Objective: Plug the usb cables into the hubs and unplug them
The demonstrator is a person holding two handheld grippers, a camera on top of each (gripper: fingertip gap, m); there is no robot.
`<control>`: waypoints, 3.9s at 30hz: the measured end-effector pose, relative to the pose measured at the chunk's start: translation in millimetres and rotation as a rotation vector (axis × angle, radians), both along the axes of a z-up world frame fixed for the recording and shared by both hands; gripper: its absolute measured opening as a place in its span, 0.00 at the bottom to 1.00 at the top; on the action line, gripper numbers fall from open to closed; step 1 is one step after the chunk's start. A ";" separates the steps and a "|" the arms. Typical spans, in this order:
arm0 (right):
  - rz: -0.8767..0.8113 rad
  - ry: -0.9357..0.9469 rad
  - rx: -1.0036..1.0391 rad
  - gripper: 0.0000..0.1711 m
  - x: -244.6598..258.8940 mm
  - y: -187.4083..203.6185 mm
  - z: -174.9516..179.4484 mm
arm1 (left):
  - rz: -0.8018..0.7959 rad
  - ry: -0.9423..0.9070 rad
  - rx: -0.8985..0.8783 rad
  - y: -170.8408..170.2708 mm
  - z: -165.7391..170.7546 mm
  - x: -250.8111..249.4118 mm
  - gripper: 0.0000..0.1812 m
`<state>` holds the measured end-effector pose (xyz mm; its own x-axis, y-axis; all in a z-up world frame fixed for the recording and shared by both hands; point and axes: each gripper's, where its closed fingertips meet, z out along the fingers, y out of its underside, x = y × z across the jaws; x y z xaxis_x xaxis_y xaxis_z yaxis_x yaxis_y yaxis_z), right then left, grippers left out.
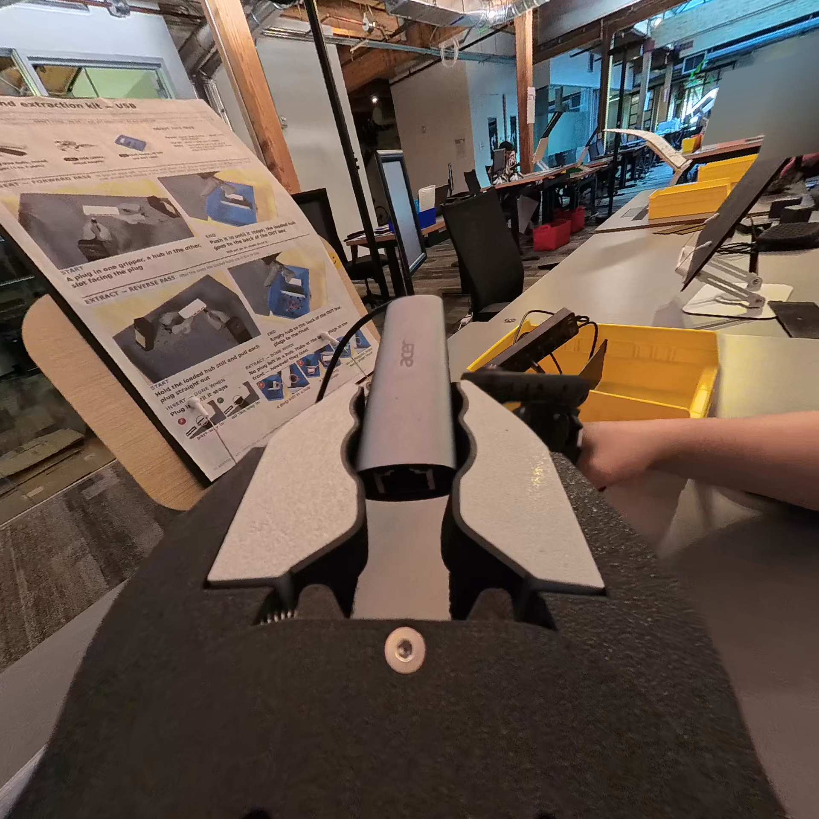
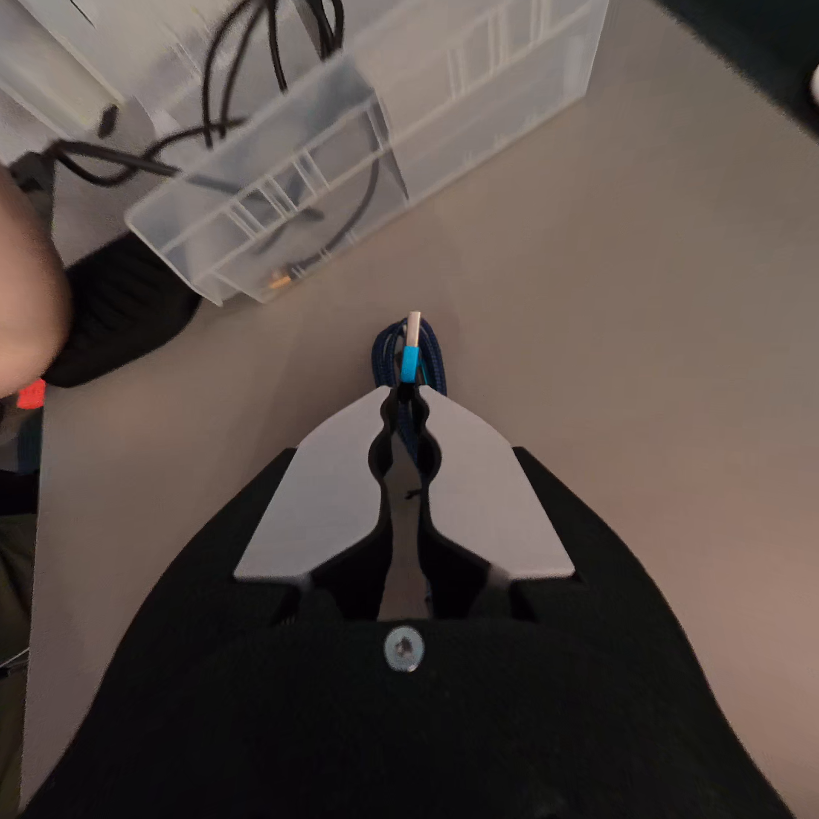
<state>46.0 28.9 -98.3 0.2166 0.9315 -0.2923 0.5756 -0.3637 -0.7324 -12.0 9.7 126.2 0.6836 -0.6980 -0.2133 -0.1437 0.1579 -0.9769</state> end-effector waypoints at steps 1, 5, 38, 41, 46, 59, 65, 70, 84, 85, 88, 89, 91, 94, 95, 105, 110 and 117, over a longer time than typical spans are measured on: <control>-0.002 0.035 0.019 0.03 0.4 1.8 8.7 | 0.010 0.003 0.001 1.3 -0.5 -0.4 0.20; 0.081 0.210 0.151 0.03 -1.8 -4.1 49.7 | 0.044 0.009 0.004 4.9 -0.9 -4.8 0.20; 0.110 0.299 1.171 0.04 11.7 -28.0 149.4 | 0.119 0.120 0.029 12.0 -14.3 11.7 0.20; 0.164 0.332 0.959 0.03 8.4 -34.0 142.7 | 0.120 0.137 0.033 13.1 -17.9 16.9 0.20; 0.244 0.428 0.650 0.04 9.3 -48.4 144.1 | 0.100 0.146 0.043 13.3 -22.0 24.5 0.20; 0.278 0.661 -0.025 0.03 12.1 -68.9 172.9 | 0.087 0.123 0.112 7.7 -14.1 30.4 0.20; 0.273 0.688 -0.199 0.03 11.2 -71.1 176.8 | 0.072 0.143 0.157 4.5 -12.4 33.2 0.20; 0.268 0.696 -0.308 0.03 12.3 -73.9 181.6 | 0.073 0.158 0.189 4.0 -12.5 34.3 0.20; 0.251 0.702 -0.530 0.03 14.7 -76.1 185.0 | 0.030 0.241 0.249 -3.8 -18.1 48.9 0.20; 0.243 0.699 -0.532 0.03 15.3 -74.2 184.2 | 0.026 0.243 0.246 -4.1 -18.7 49.8 0.20; 0.222 0.700 -0.545 0.03 18.0 -68.1 182.9 | 0.016 0.258 0.244 -4.9 -20.9 52.4 0.20; 0.217 0.701 -0.551 0.03 19.0 -66.1 182.3 | 0.014 0.264 0.243 -5.1 -21.7 53.2 0.20; 0.212 0.702 -0.563 0.03 20.7 -63.1 181.3 | 0.007 0.275 0.241 -5.6 -23.3 54.4 0.20; 0.209 0.709 -0.589 0.03 22.3 -59.9 180.5 | 0.000 0.295 0.244 -6.2 -25.6 55.2 0.20; 0.206 0.709 -0.593 0.03 22.4 -58.8 179.7 | 0.001 0.300 0.248 -6.1 -25.9 55.0 0.20; 0.223 0.713 -0.651 0.03 23.4 -57.9 177.3 | -0.004 0.341 0.266 -7.1 -29.3 54.4 0.20; 0.232 0.697 -0.680 0.03 23.0 -58.2 173.1 | -0.008 0.364 0.273 -7.7 -31.7 55.1 0.20; 0.247 0.714 -0.736 0.03 24.7 -57.6 173.5 | -0.008 0.402 0.308 -10.1 -32.1 53.3 0.20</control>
